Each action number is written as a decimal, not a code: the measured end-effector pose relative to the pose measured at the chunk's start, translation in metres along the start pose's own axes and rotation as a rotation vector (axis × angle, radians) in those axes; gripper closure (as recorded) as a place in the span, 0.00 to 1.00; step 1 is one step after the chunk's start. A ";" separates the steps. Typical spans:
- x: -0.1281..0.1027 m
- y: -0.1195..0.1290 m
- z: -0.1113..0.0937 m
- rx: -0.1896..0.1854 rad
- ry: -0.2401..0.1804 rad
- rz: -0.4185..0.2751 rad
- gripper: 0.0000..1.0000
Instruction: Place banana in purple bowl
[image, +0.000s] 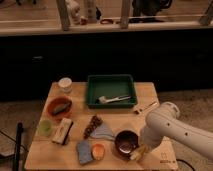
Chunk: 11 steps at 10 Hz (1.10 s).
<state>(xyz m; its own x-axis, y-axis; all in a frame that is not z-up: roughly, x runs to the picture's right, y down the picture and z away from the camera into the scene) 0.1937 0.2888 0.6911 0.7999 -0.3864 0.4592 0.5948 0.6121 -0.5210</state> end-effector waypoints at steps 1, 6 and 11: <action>-0.001 -0.001 -0.001 0.000 0.002 -0.005 1.00; -0.018 -0.016 -0.005 -0.011 0.005 -0.073 1.00; -0.026 -0.035 -0.009 -0.020 -0.003 -0.135 1.00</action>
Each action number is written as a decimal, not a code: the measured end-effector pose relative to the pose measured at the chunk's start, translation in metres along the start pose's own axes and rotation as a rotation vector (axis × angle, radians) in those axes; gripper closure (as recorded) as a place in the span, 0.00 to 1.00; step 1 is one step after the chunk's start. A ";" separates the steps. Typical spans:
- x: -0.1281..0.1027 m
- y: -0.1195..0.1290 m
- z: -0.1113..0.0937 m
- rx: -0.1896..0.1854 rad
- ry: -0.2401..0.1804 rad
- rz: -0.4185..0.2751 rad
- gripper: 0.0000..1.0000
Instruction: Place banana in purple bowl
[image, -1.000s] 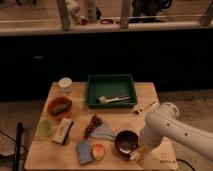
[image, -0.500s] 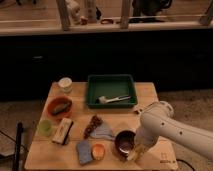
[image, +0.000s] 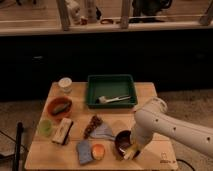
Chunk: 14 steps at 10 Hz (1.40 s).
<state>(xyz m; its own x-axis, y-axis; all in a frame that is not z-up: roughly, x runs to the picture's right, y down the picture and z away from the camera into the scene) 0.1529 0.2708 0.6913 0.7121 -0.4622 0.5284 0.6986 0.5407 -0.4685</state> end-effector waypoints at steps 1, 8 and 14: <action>0.000 -0.003 0.000 -0.002 -0.003 -0.010 1.00; -0.010 -0.027 0.003 -0.018 -0.027 -0.113 1.00; -0.013 -0.034 0.000 -0.029 -0.037 -0.154 1.00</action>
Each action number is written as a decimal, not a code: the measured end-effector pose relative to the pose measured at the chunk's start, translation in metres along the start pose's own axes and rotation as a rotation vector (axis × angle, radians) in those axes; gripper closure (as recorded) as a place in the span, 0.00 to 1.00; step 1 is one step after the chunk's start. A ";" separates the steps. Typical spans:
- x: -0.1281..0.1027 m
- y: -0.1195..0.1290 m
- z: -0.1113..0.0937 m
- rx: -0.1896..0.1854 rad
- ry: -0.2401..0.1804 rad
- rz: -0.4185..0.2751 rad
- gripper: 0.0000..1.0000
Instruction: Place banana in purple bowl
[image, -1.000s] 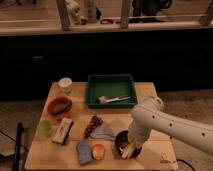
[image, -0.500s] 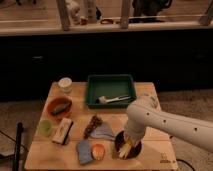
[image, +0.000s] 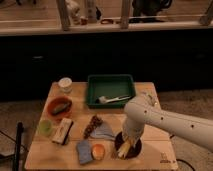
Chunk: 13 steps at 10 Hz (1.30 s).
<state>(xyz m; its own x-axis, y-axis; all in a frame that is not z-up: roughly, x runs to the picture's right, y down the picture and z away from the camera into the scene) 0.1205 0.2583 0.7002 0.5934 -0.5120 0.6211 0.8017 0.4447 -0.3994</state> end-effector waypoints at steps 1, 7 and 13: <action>-0.001 -0.001 -0.001 -0.001 -0.001 -0.005 1.00; -0.001 -0.006 -0.005 -0.003 -0.012 -0.018 0.67; 0.001 -0.007 -0.003 -0.010 -0.023 -0.023 0.20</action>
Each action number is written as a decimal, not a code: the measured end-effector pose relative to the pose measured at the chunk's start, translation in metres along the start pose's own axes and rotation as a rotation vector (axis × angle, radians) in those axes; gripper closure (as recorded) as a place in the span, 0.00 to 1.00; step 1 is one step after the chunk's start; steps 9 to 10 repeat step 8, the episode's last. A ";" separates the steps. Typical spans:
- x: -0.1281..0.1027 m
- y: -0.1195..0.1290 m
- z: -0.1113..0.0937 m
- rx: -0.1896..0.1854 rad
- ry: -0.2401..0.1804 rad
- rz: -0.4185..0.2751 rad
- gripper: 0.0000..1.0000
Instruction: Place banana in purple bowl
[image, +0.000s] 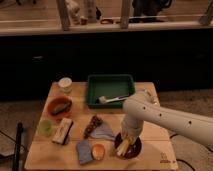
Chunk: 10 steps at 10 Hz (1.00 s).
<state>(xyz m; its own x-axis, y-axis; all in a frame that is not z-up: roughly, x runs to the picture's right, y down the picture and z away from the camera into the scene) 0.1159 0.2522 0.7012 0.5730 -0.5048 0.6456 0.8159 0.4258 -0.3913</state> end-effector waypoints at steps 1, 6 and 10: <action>0.000 -0.001 0.000 -0.002 -0.002 -0.003 0.20; 0.003 -0.001 0.000 -0.006 -0.005 -0.003 0.20; 0.005 0.002 -0.004 -0.003 0.004 0.014 0.20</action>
